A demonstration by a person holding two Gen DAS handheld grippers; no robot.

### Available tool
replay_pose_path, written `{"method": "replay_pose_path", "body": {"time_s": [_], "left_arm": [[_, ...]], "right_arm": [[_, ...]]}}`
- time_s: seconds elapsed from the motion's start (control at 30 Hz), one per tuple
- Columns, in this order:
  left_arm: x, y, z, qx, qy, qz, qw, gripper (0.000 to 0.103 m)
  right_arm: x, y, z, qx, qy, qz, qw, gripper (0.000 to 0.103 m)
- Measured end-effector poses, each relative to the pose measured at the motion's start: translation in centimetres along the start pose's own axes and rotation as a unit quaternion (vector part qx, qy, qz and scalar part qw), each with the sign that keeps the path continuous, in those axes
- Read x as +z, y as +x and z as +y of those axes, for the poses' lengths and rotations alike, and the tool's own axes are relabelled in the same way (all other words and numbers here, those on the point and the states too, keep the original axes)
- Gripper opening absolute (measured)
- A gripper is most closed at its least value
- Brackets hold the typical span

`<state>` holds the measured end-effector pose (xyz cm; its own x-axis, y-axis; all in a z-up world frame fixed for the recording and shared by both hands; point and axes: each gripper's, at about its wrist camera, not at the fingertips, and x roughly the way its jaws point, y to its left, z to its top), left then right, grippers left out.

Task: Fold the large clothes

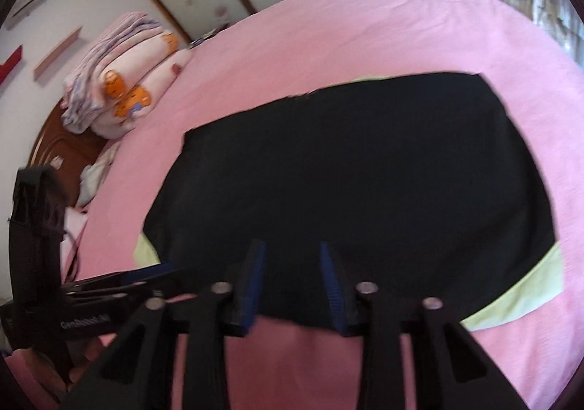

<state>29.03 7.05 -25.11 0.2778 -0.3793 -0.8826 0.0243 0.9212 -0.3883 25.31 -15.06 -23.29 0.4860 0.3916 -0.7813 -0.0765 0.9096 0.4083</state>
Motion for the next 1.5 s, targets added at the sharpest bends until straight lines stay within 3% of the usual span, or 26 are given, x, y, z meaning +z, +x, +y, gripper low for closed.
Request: {"method": "replay_pose_path", "body": {"time_s": [0.17, 0.23, 0.33, 0.43, 0.63, 0.73, 0.87, 0.93, 1.03, 1.1, 1.13, 1.17, 1.23, 1.33, 1.4, 1.5], "left_arm": [[-0.1, 3.2, 1.7, -0.028, -0.034, 0.032, 0.9985, 0.018], [0.2, 4.1, 2.2, -0.028, -0.034, 0.039, 0.9982, 0.017], [0.5, 5.3, 2.5, -0.062, -0.044, 0.05, 0.9958, 0.01], [1.0, 6.5, 2.1, -0.059, -0.036, 0.05, 0.9963, 0.005], [2.0, 8.3, 1.3, -0.006, -0.016, 0.066, 0.9977, 0.004], [2.1, 9.4, 2.2, 0.018, -0.043, 0.073, 0.9963, 0.002], [1.8, 9.2, 5.7, 0.005, -0.108, 0.066, 0.992, 0.001], [1.7, 8.9, 7.1, -0.005, -0.128, 0.064, 0.9898, 0.001], [2.1, 7.4, 8.6, 0.034, -0.115, 0.049, 0.9916, 0.001], [2.5, 6.1, 10.1, 0.092, -0.109, 0.031, 0.9893, 0.001], [2.6, 5.7, 11.0, 0.101, -0.115, 0.028, 0.9878, 0.001], [2.7, 5.1, 12.5, 0.108, -0.134, 0.02, 0.9848, 0.001], [2.7, 4.1, 15.3, 0.127, -0.161, 0.013, 0.9786, 0.001], [2.7, 3.1, 17.8, 0.116, -0.177, 0.006, 0.9774, 0.001], [2.7, 3.2, 17.9, 0.112, -0.167, 0.012, 0.9795, 0.001], [3.0, 3.5, 16.6, 0.142, -0.118, 0.022, 0.9826, 0.001]], "right_arm": [[-3.0, 3.1, 2.5, 0.02, -0.06, 0.028, 0.998, 0.002], [-3.6, 3.9, 3.2, 0.023, -0.072, 0.032, 0.997, 0.0], [-4.4, 3.9, 3.5, 0.007, -0.097, 0.024, 0.995, 0.0], [-4.2, 4.5, 3.6, 0.009, -0.112, 0.028, 0.993, 0.0], [-4.1, 6.5, 2.7, 0.001, -0.1, 0.056, 0.993, 0.0], [-4.4, 7.8, 1.8, -0.012, -0.091, 0.071, 0.993, 0.0], [-4.5, 8.7, -0.7, 0.0, -0.055, 0.088, 0.995, 0.0], [-4.6, 8.4, -1.8, -0.018, -0.063, 0.088, 0.994, 0.0], [-4.3, 7.1, -4.2, -0.038, -0.051, 0.088, 0.994, 0.0], [-4.2, 6.1, -6.0, -0.033, -0.035, 0.09, 0.995, 0.0], [-4.1, 5.7, -6.4, -0.039, -0.039, 0.091, 0.994, 0.0], [-4.1, 5.3, -6.8, -0.071, -0.053, 0.089, 0.992, 0.0], [-4.0, 4.3, -8.3, -0.081, -0.05, 0.093, 0.991, 0.0], [-3.9, 2.7, -10.8, -0.125, -0.04, 0.093, 0.987, 0.0], [-3.8, 1.8, -12.7, -0.161, -0.036, 0.095, 0.982, 0.0], [-3.7, 0.3, -14.8, -0.175, -0.011, 0.095, 0.98, 0.0]]}}
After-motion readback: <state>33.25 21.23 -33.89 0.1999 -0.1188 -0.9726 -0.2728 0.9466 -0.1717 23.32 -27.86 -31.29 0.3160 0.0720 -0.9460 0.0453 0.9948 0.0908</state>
